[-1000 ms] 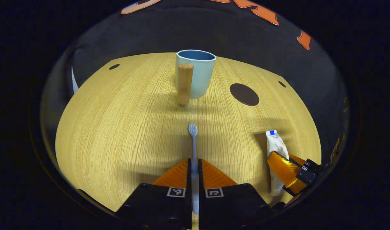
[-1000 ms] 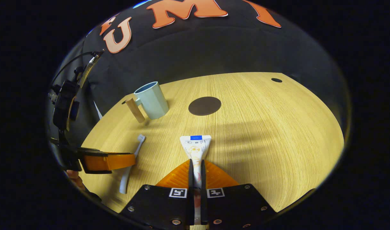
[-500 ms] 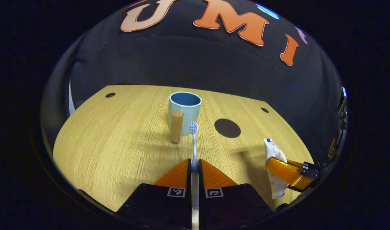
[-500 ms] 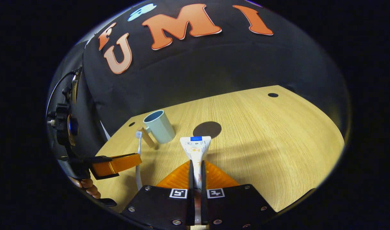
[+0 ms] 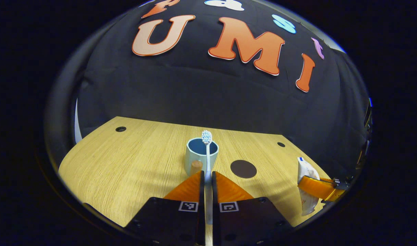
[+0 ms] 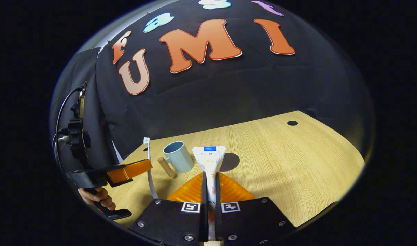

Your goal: Put the toothbrush and toothpaste on the desktop into the cup, then pick up the cup and place it on the coaster on the desktop.

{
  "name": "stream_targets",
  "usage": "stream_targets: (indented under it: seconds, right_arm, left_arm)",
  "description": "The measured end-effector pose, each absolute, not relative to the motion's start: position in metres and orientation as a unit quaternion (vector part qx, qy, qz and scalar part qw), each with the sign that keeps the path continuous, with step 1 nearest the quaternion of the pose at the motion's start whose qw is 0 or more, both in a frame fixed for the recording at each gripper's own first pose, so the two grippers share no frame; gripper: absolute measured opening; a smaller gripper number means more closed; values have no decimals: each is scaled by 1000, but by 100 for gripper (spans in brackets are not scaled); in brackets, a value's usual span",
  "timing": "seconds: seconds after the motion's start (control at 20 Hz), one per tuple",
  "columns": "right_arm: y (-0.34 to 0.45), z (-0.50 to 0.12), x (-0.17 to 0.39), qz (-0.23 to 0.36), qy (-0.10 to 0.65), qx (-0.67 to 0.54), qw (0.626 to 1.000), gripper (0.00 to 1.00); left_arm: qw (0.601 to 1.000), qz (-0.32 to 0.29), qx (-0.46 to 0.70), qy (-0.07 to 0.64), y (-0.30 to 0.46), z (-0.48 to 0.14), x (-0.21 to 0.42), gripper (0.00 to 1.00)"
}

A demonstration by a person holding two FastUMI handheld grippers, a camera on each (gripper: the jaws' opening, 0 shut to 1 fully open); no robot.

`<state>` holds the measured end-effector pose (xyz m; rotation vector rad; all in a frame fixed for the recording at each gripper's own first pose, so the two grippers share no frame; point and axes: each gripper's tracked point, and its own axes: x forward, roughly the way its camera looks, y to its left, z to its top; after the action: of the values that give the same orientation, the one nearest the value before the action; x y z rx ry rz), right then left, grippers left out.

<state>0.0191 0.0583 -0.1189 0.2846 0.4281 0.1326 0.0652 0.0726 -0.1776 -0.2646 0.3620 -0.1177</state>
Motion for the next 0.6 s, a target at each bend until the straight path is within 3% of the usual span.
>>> stream_targets:
  seconds: [0.6]
  right_arm:
    - [41, -128, 43, 49, 208, 127, 969, 8]
  left_arm:
    - [984, -23, -142, 101, 109, -138, 155, 8]
